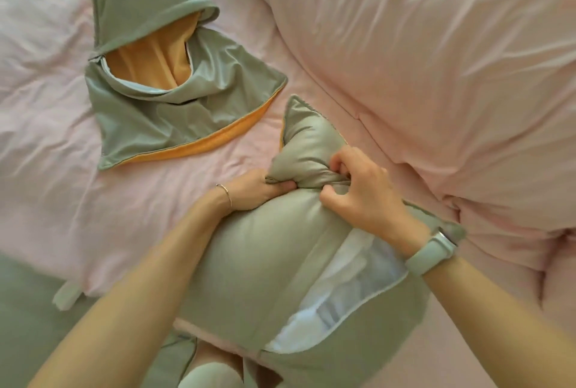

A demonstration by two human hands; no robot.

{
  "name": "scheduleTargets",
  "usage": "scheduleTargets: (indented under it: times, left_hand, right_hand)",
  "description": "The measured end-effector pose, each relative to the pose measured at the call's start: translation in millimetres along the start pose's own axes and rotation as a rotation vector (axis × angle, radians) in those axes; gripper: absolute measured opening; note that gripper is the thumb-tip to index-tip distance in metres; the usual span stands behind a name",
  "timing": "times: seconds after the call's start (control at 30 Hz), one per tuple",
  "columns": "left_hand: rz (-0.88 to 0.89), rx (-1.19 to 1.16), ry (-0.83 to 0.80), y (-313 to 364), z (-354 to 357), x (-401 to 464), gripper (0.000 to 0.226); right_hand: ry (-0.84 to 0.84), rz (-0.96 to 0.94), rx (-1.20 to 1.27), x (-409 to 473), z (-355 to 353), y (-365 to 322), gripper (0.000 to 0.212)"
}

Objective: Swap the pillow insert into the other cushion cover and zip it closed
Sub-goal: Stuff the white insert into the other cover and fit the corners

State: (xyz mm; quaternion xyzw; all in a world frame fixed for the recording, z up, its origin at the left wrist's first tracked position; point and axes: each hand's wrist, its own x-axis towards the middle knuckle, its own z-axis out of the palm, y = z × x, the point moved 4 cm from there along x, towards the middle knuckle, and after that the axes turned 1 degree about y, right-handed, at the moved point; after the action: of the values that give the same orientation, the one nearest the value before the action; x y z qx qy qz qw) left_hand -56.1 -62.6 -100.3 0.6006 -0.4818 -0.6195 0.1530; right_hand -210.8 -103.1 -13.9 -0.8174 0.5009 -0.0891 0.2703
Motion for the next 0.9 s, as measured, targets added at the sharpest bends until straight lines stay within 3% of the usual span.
scheduleTargets:
  times: [0.1,0.2,0.27,0.37,0.43,0.53,0.6,0.7,0.8,0.9]
  left_hand:
    - [-0.084,0.376,-0.029,-5.3,-29.9,-3.7,0.042]
    - [-0.202,0.483,0.087,-13.7,-39.6,-10.2,0.063]
    - [-0.202,0.495,0.32,-10.7,-35.6,-22.0,0.071]
    - [-0.078,0.577,0.754,2.4,-14.2,-50.4,0.049]
    - [-0.012,0.625,0.968,2.9,-2.1,-68.4,0.037]
    - [-0.024,0.624,1.055,-15.2,11.0,-90.8,0.03]
    - [-0.082,0.624,1.011,-29.1,23.0,-104.9,0.039]
    - [-0.203,0.605,0.839,-35.4,28.0,-123.2,0.073]
    - [-0.359,0.603,0.465,-34.6,6.0,-132.3,0.11]
    - [-0.318,0.673,0.182,-25.2,-11.9,-126.0,0.112]
  right_hand:
    - [-0.113,0.166,0.08,-30.8,19.2,3.0,0.019]
    - [-0.127,0.234,0.067,-41.9,42.1,10.3,0.004]
    - [0.047,0.172,0.041,-33.6,41.3,9.6,0.008]
    - [0.211,-0.007,-0.075,-9.4,38.9,-3.3,0.023]
    - [0.18,-0.155,-0.139,3.2,48.5,-14.0,0.025]
    - [0.048,-0.291,-0.172,-0.7,67.2,-19.1,0.035]
    - [-0.005,-0.328,-0.224,-17.5,72.1,-18.9,0.04]
    - [-0.063,-0.372,-0.294,-43.2,67.0,-24.6,0.048]
    - [-0.123,-0.437,-0.337,-44.4,47.9,-35.4,0.05]
    - [-0.279,-0.57,-0.346,-15.1,28.0,-47.8,0.048]
